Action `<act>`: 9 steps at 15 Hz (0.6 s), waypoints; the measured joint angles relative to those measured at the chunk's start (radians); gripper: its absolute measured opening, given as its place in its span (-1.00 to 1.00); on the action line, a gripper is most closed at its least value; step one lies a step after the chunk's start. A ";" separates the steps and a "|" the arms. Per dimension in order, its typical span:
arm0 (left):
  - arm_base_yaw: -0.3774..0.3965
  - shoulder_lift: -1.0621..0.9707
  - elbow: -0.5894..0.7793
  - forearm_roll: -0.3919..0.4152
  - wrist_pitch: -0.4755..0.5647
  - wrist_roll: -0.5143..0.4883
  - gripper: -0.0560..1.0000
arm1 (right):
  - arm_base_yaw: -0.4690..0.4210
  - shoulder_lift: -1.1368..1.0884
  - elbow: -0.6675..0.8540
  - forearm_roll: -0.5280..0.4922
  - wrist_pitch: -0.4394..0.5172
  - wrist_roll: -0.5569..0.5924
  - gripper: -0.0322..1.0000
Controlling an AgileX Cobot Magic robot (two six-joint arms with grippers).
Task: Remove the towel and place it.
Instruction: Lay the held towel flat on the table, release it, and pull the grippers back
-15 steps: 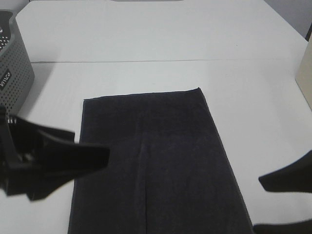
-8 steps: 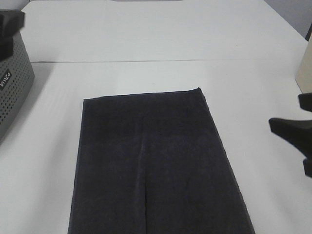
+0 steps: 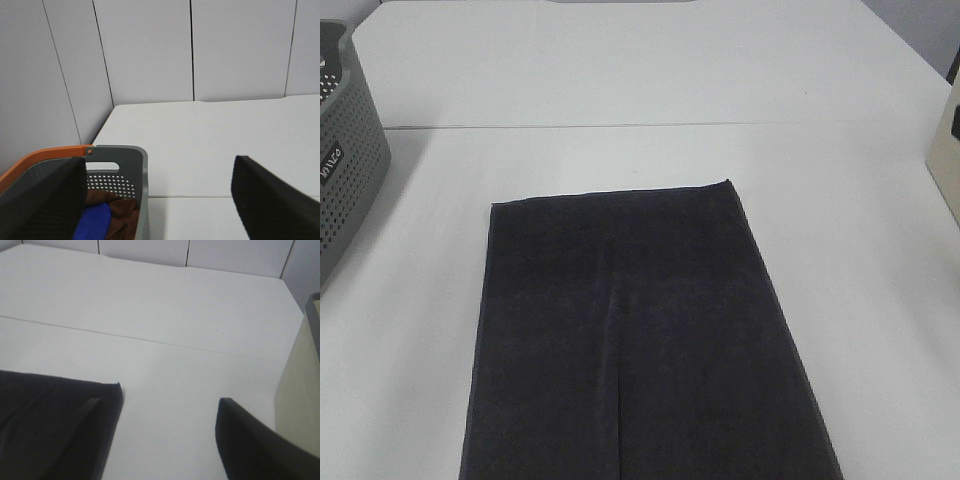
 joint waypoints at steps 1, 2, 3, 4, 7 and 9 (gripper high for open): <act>0.063 0.000 -0.043 -0.106 -0.080 0.063 0.52 | 0.000 0.055 -0.051 0.040 0.021 0.003 0.29; 0.151 0.002 -0.080 -0.263 -0.163 0.155 0.52 | 0.000 0.114 -0.102 0.075 0.068 0.003 0.29; 0.236 0.013 -0.115 -0.445 -0.249 0.304 0.52 | 0.000 0.181 -0.160 0.105 0.128 0.005 0.29; 0.319 0.033 -0.142 -0.621 -0.306 0.491 0.52 | 0.000 0.257 -0.213 0.121 0.192 0.023 0.29; 0.423 0.152 -0.264 -1.231 -0.285 1.108 0.52 | 0.000 0.462 -0.388 0.002 0.428 0.174 0.29; 0.457 0.264 -0.380 -1.633 -0.157 1.554 0.52 | 0.000 0.582 -0.538 -0.295 0.594 0.411 0.29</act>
